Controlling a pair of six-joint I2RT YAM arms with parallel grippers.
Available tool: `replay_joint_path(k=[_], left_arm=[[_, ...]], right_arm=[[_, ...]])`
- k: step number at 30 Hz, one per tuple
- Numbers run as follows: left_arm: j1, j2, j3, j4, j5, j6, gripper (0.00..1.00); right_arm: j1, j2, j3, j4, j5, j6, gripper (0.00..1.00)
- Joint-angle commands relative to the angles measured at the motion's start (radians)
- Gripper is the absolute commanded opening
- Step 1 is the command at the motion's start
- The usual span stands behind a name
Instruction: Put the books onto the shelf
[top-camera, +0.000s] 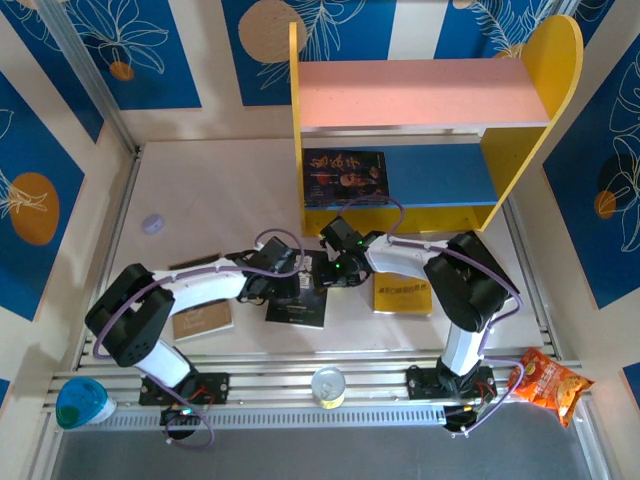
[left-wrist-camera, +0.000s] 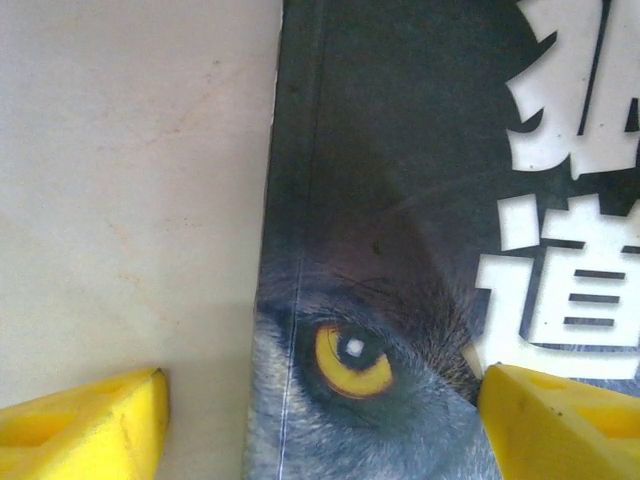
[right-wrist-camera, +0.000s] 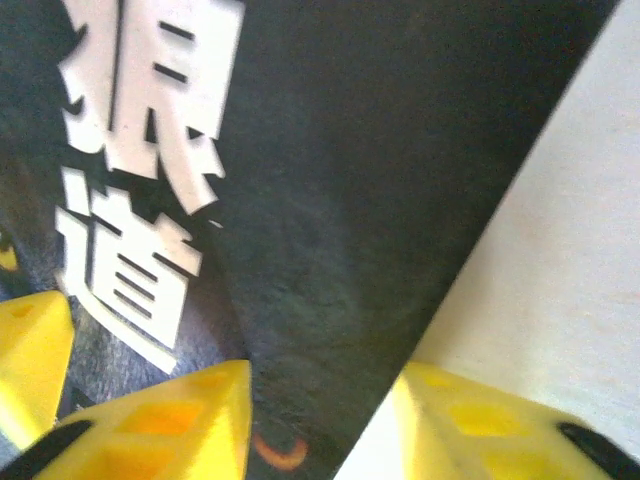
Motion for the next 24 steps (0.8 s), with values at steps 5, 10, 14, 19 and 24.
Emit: replay_joint_path(k=[5, 10, 14, 19, 24], left_arm=[[-0.008, 0.066, -0.023, 0.182, 0.268, 0.035, 0.80], [-0.008, 0.065, -0.037, 0.403, 0.501, 0.015, 0.79], [-0.007, -0.026, -0.049, 0.496, 0.574, -0.008, 0.79], [-0.007, -0.145, -0.065, 0.547, 0.600, -0.013, 0.81], [-0.006, -0.187, -0.084, 0.567, 0.597, -0.017, 0.82]], right_arm=[[0.088, 0.117, -0.051, 0.044, -0.037, 0.038, 0.25], [0.094, 0.140, -0.035, 0.075, -0.073, 0.050, 0.24], [0.097, 0.150, -0.009, 0.074, -0.075, 0.040, 0.23], [0.095, 0.167, 0.036, 0.068, -0.079, 0.022, 0.23], [0.094, 0.186, 0.063, 0.068, -0.084, 0.015, 0.23]])
